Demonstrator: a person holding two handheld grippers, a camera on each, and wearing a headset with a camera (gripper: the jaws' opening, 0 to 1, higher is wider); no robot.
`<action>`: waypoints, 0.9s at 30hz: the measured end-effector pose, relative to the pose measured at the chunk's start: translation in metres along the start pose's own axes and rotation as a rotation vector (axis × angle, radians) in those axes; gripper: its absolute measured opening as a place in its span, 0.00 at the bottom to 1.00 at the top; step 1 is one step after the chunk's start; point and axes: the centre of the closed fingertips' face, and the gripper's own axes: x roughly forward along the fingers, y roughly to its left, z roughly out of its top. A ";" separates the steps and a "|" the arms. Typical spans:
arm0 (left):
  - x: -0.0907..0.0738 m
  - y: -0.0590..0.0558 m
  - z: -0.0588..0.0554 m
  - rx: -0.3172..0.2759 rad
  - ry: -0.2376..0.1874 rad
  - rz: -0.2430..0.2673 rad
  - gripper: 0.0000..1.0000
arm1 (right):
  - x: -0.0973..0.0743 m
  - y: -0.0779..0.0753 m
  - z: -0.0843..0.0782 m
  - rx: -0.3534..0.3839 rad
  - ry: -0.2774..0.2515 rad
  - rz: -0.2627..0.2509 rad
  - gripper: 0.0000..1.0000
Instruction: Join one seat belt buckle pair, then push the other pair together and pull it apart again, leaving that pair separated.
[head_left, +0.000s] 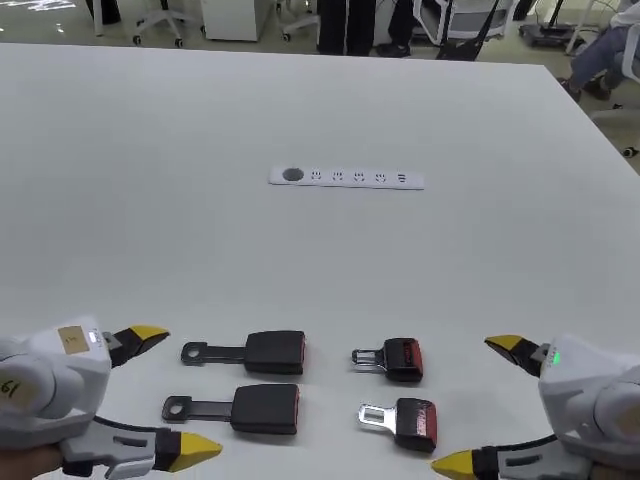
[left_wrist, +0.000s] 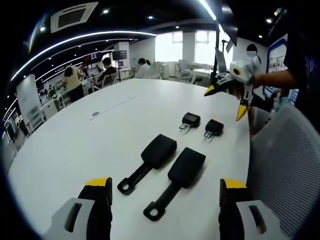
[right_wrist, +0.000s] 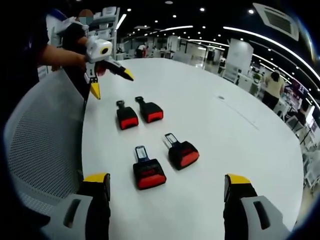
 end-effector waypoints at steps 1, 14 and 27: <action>0.001 -0.001 0.000 0.006 0.007 -0.007 0.88 | 0.000 0.000 0.000 -0.006 0.003 0.005 0.94; 0.017 -0.017 -0.001 0.097 0.104 -0.136 0.75 | 0.006 0.002 -0.007 -0.078 0.055 0.069 0.79; 0.034 -0.024 -0.009 0.173 0.188 -0.237 0.63 | 0.016 0.010 -0.011 -0.128 0.105 0.143 0.60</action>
